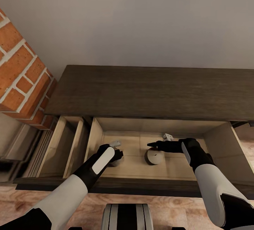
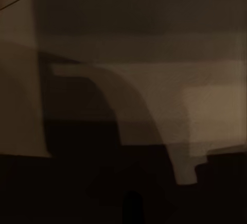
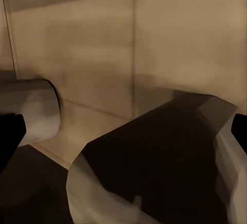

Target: Place each of the two pumpkins and all three candles from the living room inside a cabinet in the living room (use any cabinet), then make sure every cabinet is closed, and position the cauldron so it is next to a table in the living room.

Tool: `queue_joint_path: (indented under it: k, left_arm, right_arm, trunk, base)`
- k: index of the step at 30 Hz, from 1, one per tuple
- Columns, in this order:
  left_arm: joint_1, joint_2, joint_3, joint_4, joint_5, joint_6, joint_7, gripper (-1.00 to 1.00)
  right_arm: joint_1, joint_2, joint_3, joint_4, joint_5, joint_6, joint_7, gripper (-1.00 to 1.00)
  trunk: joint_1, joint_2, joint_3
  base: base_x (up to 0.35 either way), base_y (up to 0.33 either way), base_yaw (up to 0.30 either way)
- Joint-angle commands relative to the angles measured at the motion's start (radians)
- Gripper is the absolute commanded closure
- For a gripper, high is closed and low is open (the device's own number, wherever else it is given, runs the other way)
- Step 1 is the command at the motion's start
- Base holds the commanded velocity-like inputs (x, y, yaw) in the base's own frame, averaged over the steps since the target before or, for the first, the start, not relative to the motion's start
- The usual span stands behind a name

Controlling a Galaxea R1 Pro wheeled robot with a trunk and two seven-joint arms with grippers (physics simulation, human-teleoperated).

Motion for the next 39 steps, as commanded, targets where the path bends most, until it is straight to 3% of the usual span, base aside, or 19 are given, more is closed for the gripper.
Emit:
queue_joint_path:
  k: [1,18,25,29,31,39]
  left_arm:
    - [0.001,0.0,0.0,0.032,0.014,-0.002,-0.003,-1.0]
    - [0.001,0.0,-0.001,0.032,0.014,-0.002,-0.005,-1.0]
    - [0.001,-0.013,-0.001,0.032,0.016,-0.002,-0.004,-1.0]
    - [0.002,-0.015,-0.063,0.032,0.018,-0.003,-0.001,-1.0]
    - [0.002,-0.015,-0.077,0.031,0.019,-0.004,0.0,-1.0]
    - [0.002,-0.022,-0.085,0.021,0.02,-0.004,0.022,-1.0]
  right_arm:
    - [0.0,0.0,0.0,0.0,0.0,0.0,0.0,-1.0]
    - [0.0,0.0,0.0,0.0,0.0,0.0,0.0,-1.0]
    - [0.0,0.0,0.0,0.0,0.0,0.0,0.0,-1.0]
    - [0.0,0.0,-0.001,0.0,-0.001,0.0,0.0,-1.0]
    - [0.0,0.0,-0.001,0.0,0.0,0.0,0.0,-1.0]
    - [0.0,0.0,-0.002,0.0,0.0,0.0,0.0,-1.0]
  trunk:
    - [0.0,0.0,0.0]
    - [0.0,0.0,0.0]
    - [0.0,0.0,0.0]
    - [0.0,0.0,0.0]
    - [0.0,0.0,0.0]
    - [0.0,0.0,0.0]
  base:
    - [0.0,0.0,0.0]
    - [0.0,0.0,0.0]
    - [0.0,0.0,0.0]
    - [0.0,0.0,0.0]
    - [0.0,0.0,0.0]
    - [0.0,0.0,0.0]
